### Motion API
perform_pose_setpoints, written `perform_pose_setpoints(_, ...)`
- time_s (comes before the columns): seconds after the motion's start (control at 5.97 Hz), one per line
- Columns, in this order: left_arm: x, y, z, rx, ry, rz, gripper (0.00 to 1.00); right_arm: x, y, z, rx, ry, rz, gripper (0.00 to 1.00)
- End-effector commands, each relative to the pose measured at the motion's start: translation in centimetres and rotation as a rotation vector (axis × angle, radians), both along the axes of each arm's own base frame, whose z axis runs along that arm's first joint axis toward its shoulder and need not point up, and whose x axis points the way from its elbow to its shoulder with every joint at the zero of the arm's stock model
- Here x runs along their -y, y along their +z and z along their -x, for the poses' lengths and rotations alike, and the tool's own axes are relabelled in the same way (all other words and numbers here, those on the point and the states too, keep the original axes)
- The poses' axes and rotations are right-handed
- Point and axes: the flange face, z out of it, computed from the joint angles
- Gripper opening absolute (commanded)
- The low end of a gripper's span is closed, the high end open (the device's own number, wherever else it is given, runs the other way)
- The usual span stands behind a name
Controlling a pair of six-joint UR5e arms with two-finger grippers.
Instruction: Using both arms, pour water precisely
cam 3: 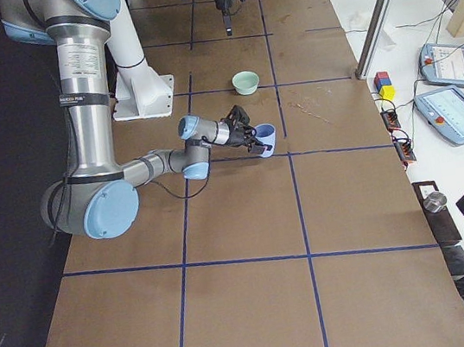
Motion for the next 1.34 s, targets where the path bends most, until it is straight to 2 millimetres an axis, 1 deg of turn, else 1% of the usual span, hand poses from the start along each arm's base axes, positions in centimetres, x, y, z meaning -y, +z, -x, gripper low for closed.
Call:
perform_pose_setpoints(0.0,0.0,0.0,-0.1,0.0,0.001,0.0,1.0,1.5,-7.4,3.3,-0.057,-0.005,0.024,0.12)
perform_pose_setpoints(0.33,0.0,-0.2,-0.2,-0.002,0.001,-0.001,1.0,2.3,-13.8,5.8,0.002,-0.011,-0.006,0.12)
perform_pose_setpoints(0.5,0.1,-0.2,-0.1,-0.003,0.0,-0.002,1.0,2.7,-17.2,7.5,0.007,-0.017,-0.009,0.11)
perform_pose_setpoints(0.67,0.1,-0.2,-0.1,-0.003,0.0,-0.002,1.0,2.6,-20.9,10.3,-0.057,-0.021,0.011,0.05)
perform_pose_setpoints(0.84,0.1,-0.4,-0.2,-0.005,-0.001,-0.003,1.0,0.7,-23.1,13.9,-0.17,-0.002,0.011,0.03)
perform_pose_setpoints(1.0,0.1,-0.4,-0.2,-0.007,-0.002,-0.002,1.0,-0.7,-24.5,16.0,-0.264,0.0,0.002,0.01)
perform_pose_setpoints(1.17,0.1,-0.4,-0.1,-0.008,-0.002,-0.003,1.0,-1.7,-24.5,17.8,-0.355,0.017,-0.012,0.0)
